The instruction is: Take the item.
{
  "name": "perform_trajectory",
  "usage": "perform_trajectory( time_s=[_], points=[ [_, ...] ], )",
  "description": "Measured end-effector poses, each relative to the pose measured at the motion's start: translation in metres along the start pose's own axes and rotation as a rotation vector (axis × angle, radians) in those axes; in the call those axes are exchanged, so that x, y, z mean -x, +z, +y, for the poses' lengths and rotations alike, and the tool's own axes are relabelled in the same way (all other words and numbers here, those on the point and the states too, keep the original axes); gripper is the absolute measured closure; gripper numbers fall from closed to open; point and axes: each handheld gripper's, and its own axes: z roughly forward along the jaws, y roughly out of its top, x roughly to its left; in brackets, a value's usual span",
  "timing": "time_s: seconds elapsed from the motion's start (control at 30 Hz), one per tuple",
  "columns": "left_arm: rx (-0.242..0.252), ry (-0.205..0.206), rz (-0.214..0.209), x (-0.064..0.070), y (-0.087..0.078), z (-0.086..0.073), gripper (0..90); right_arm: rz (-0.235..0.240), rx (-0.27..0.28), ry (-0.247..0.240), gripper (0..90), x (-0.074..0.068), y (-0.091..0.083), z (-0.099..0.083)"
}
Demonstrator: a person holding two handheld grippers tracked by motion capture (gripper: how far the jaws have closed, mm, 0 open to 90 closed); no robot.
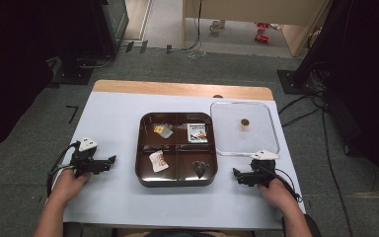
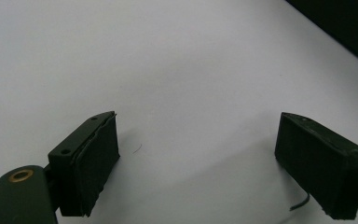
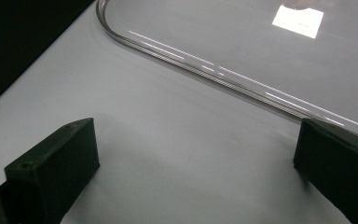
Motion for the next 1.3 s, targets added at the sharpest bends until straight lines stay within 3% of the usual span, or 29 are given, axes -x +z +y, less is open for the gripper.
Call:
perform_trajectory(
  time_s=[0.23,0.4,0.5,0.53,0.63,0.77,0.87,1.17,1.27,1.3],
  points=[
    [-0.046,-0.014,0.018,0.002,0.0,0.006,13.1,0.0,0.001,0.0,0.0,0.0,0.0,0.0],
    [-0.062,0.009,0.034,0.005,-0.001,0.009,14.2,0.0,0.001,0.001,0.0,0.0,0.0,0.0],
    [-0.084,0.004,0.028,0.005,-0.002,0.011,15.0,0.0,0.001,0.001,0.0,0.0,0.0,0.0],
    [-0.111,0.005,0.017,0.004,-0.003,0.012,15.0,0.0,0.0,0.0,0.0,0.0,0.0,0.0],
    [-0.112,0.005,0.018,0.006,-0.004,0.014,15.0,0.0,0.0,0.0,0.0,0.0,0.0,0.0],
    [-0.098,-0.008,-0.037,0.009,-0.008,0.017,15.0,0.0,0.0,0.001,0.0,0.0,0.0,0.0],
    [-0.098,-0.009,-0.047,0.01,-0.01,0.018,15.0,0.0,0.0,-0.001,0.0,0.0,0.0,0.0],
    [-0.087,0.029,-0.104,0.016,-0.019,0.025,15.6,0.0,0.001,-0.001,0.0,0.0,0.0,0.0],
    [-0.083,0.04,-0.101,0.019,-0.021,0.028,19.7,0.0,0.0,-0.001,0.0,0.0,0.0,0.0],
    [-0.079,0.037,-0.106,0.021,-0.022,0.03,24.8,-0.001,0.0,-0.001,0.0,0.0,0.0,0.0]
  ],
)
